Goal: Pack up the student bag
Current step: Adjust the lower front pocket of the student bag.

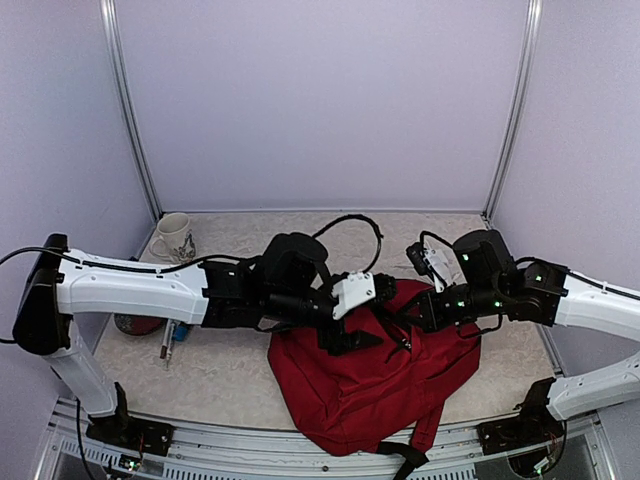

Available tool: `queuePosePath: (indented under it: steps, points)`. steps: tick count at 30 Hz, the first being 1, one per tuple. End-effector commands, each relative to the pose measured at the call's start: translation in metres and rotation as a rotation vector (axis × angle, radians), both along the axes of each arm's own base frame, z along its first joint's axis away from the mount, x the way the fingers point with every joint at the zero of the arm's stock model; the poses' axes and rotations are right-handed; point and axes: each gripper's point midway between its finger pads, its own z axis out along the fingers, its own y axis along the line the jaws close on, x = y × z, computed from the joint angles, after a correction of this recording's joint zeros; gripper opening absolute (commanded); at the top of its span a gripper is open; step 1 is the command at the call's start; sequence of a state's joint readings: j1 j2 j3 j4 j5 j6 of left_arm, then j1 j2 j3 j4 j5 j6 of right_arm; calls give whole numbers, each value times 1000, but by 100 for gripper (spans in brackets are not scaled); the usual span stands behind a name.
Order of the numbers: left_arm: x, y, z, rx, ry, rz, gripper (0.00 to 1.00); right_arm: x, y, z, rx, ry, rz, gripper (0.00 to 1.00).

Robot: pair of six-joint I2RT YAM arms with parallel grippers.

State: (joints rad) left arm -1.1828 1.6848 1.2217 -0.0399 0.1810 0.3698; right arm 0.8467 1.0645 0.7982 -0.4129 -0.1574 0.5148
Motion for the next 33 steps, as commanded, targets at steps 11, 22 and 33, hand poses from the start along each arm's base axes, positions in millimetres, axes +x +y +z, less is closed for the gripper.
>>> queuePosePath:
  steps: [11,22,33]
  points:
    - [98,3,-23,10,310,428,82,10,2,14,67,-48,-39,0]
    - [119,31,-85,138,381,557,92,23,-14,-6,-23,-27,-118,0]
    - [101,56,-100,182,417,571,82,45,-34,-11,-54,0,-181,0]
